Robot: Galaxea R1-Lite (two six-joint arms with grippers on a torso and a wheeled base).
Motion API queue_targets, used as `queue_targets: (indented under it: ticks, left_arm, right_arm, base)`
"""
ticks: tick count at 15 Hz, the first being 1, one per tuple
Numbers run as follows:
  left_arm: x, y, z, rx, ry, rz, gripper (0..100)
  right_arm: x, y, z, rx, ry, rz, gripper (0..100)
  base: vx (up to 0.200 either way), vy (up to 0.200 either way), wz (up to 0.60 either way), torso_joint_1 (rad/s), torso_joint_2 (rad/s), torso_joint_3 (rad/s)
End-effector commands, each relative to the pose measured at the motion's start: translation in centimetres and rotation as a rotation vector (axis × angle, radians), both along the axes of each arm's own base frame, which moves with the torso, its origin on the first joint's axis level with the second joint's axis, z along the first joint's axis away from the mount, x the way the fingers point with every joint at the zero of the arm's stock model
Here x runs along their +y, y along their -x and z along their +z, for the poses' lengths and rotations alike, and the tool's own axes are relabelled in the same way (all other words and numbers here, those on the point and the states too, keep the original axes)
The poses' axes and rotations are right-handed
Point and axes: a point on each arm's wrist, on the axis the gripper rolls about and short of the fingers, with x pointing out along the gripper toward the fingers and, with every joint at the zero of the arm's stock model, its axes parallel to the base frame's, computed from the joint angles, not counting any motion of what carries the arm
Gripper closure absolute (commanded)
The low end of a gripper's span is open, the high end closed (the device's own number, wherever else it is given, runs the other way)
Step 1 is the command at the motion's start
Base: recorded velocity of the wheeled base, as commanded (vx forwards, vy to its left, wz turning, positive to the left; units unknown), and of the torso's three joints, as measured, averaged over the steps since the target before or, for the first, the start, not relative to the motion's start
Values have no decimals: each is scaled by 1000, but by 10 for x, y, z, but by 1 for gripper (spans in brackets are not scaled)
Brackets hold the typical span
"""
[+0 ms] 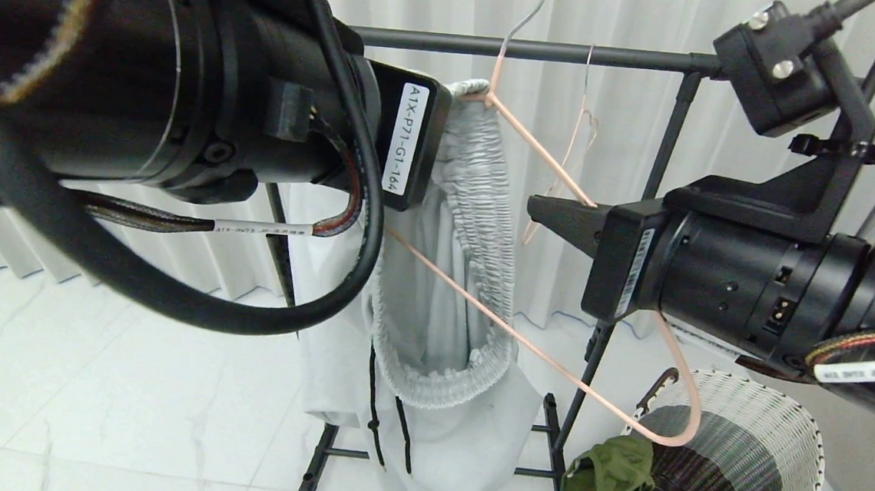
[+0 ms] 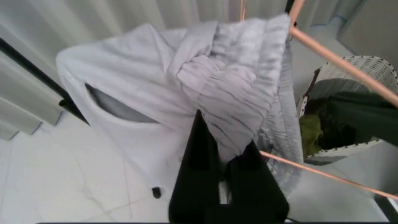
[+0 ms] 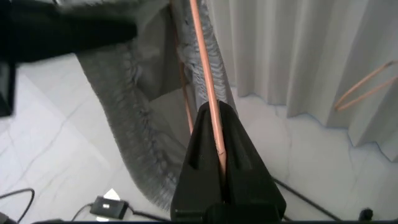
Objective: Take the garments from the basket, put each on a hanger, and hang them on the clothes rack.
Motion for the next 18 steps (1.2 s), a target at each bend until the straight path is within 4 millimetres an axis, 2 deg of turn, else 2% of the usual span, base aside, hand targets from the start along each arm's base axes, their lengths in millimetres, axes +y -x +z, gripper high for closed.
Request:
queue_targets:
  ticks: [1, 6, 9, 12, 15, 16, 18]
  left_arm:
    - [0, 0, 0, -1, 0, 0, 0]
    - [5, 4, 3, -7, 18, -1, 0]
    - [26, 7, -3, 5, -6, 32, 0]
    - [54, 9, 7, -43, -50, 52, 0]
    - [91, 11, 18, -95, -129, -126, 0]
    - [99, 8, 18, -108, -170, -176, 0]
    - [102, -1, 15, -156, -219, -272, 0]
  right_arm:
    - [0, 0, 2, -17, -13, 1, 100]
    - [-2, -2, 10, -112, -39, -12, 100]
    - [-9, -11, 2, -203, -14, -59, 100]
    - [-28, -4, 2, -224, -15, -54, 100]
    - [-52, 3, 3, -253, 27, 17, 100]
    - [-56, 7, 4, -251, 34, 39, 100]
    - [-60, 11, 5, -249, 40, 92, 100]
  base:
    - [0, 0, 0, 0, 0, 0]
    - [0, 0, 0, 0, 0, 0]
    - [0, 0, 0, 0, 0, 0]
    - [0, 0, 0, 0, 0, 0]
    - [0, 0, 0, 0, 0, 0]
    - [0, 0, 0, 0, 0, 0]
    - [0, 0, 0, 0, 0, 0]
